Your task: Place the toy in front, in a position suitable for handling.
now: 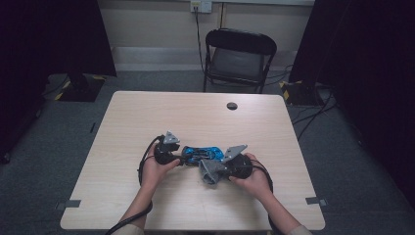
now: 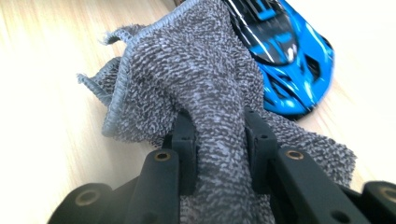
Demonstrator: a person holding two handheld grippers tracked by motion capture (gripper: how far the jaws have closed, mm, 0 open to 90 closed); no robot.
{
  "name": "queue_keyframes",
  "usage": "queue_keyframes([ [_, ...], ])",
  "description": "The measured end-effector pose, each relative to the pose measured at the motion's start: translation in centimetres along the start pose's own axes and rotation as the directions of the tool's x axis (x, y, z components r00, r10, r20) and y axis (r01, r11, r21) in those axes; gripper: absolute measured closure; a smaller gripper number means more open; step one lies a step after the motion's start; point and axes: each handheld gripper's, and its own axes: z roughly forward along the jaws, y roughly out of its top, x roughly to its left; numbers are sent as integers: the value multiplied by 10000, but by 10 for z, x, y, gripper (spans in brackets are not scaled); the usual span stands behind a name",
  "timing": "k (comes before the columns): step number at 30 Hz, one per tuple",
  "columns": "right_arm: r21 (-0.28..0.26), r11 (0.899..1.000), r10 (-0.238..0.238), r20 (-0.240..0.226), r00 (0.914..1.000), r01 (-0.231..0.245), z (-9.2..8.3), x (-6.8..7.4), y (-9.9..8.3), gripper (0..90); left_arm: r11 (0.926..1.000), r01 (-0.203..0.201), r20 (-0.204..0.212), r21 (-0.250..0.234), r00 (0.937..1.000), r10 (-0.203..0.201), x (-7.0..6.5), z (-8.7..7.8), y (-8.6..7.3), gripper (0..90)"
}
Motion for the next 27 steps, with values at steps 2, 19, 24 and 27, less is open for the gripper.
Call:
queue_keyframes([
  [2,-14,10000,63,60,10000,-63,-3,-3,-3,711,10000,26,23,-25,10000,-26,0,0,0,386],
  [19,174,9988,454,474,9978,-462,-19,-20,-22,711,10000,7,-53,2,10000,-7,-1,0,0,386],
  [24,265,9982,524,586,9969,-540,-22,-23,-27,712,10000,59,-81,-4,9999,-59,0,-1,0,386],
  [27,256,9978,594,684,9959,-612,-24,-26,-29,711,10000,44,-135,18,9999,-44,1,-2,-1,386],
])
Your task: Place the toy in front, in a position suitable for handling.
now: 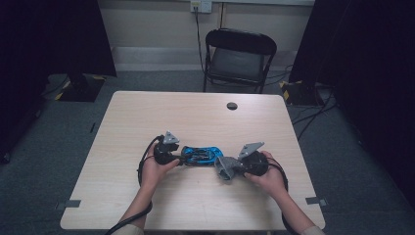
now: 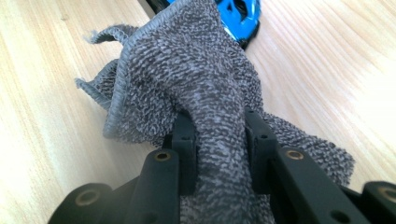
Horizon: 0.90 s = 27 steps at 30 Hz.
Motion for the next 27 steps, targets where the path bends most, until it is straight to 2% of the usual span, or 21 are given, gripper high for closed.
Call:
queue_keyframes([
  [8,18,9999,118,116,9999,-118,-2,-5,-6,711,10000,72,-83,5,9999,-72,2,-2,-2,386],
  [13,35,9999,142,139,9998,-142,-4,-6,-8,711,10000,48,-35,2,10000,-48,3,-1,-1,386],
  [14,27,9999,128,153,9998,-129,-5,-7,-9,711,10000,-63,-84,4,9999,63,3,-2,-1,386],
  [16,95,9999,125,202,9997,-127,-6,-9,-9,712,9999,114,-22,-23,9999,-114,3,-2,-2,386],
  [22,62,9996,273,434,9987,-276,-13,-18,-11,711,10000,32,-34,-31,10000,-32,4,-2,-2,386],
  [27,-78,9992,385,582,9976,-381,-17,-20,-10,711,9997,206,30,-110,9998,-206,3,-2,-3,386],
])
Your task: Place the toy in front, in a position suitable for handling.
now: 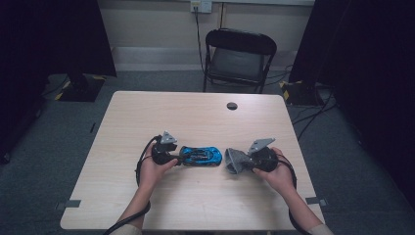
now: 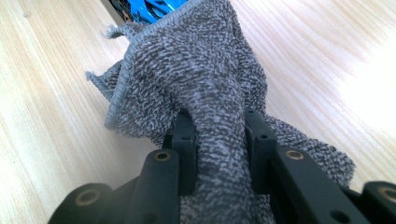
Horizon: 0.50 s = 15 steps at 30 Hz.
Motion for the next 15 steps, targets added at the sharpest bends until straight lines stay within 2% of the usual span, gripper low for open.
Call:
queue_keyframes([
  [3,-35,10000,-19,76,10000,20,2,0,2,712,10000,-26,4,21,10000,26,0,0,0,386],
  [6,-81,9999,118,157,9998,-117,3,-2,5,711,9996,-255,-71,132,9996,256,1,0,2,386],
  [14,-135,9992,378,274,9989,-374,11,-8,12,711,10000,61,125,-23,9999,-60,1,0,-1,382],
  [15,-166,9989,445,225,9988,-441,12,-9,13,711,10000,-6,68,-7,10000,6,2,0,0,378],
])
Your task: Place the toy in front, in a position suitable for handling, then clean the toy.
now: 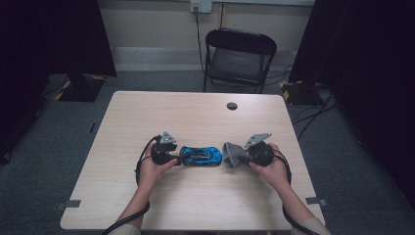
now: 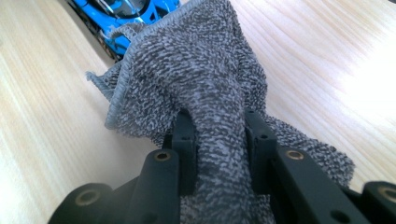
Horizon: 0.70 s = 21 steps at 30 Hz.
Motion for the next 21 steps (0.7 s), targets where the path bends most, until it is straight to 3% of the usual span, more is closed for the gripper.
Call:
queue_keyframes([
  [1,7,10000,62,17,10000,-62,2,-1,0,711,9999,-153,-82,62,9998,153,0,0,1,375],
  [14,22,9991,426,485,9979,-428,24,-18,18,711,9999,-158,-38,26,9999,158,-1,0,0,374],
  [21,178,9997,134,274,9995,-139,42,-10,24,707,9999,-57,-3,-89,10000,57,-1,0,-2,373],
])
